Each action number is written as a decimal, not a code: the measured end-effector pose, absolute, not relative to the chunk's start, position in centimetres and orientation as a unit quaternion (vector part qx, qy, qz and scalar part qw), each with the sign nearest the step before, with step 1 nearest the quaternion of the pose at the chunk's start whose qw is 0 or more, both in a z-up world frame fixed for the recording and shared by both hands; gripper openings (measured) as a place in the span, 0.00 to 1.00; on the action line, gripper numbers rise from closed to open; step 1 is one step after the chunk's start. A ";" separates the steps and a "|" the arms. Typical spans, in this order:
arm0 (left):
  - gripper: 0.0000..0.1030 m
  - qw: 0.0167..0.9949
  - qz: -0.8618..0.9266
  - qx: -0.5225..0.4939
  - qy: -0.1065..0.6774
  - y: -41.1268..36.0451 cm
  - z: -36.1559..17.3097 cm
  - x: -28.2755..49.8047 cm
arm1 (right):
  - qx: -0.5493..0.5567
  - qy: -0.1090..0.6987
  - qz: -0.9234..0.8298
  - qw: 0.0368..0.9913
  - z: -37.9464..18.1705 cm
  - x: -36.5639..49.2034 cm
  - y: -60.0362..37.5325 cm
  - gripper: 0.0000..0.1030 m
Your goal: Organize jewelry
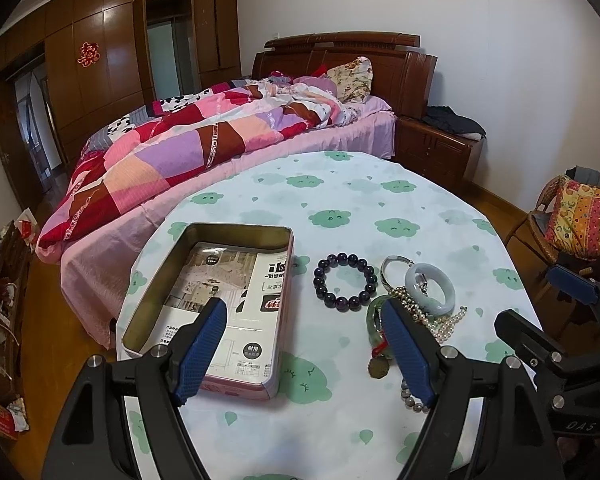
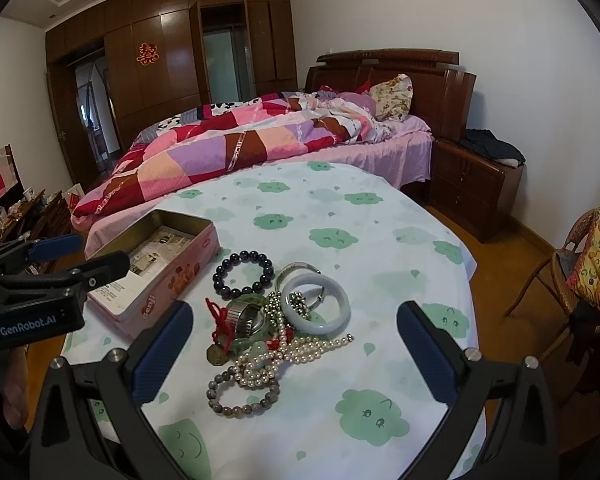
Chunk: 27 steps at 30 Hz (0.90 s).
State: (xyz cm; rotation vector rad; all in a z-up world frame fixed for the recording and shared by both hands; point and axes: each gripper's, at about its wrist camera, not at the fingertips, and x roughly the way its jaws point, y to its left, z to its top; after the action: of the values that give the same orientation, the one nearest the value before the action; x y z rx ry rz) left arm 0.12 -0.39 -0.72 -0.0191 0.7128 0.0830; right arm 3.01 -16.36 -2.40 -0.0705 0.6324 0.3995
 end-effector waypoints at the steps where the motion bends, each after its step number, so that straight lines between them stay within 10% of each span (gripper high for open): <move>1: 0.77 0.936 0.040 -0.009 0.349 -0.4 -0.7 0.1 | -0.035 0.309 0.195 0.930 -2.4 3.0 -16.4 1.00; 27: 0.77 0.935 0.041 -0.009 0.351 -0.2 -1.0 0.0 | -0.034 0.311 0.195 0.930 -2.4 3.1 -16.4 1.00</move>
State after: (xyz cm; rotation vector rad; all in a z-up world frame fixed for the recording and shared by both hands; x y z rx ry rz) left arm 0.01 -0.21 -0.99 -0.0177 0.7176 0.0829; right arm 3.07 -16.39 -2.43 -0.0689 0.6361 0.3999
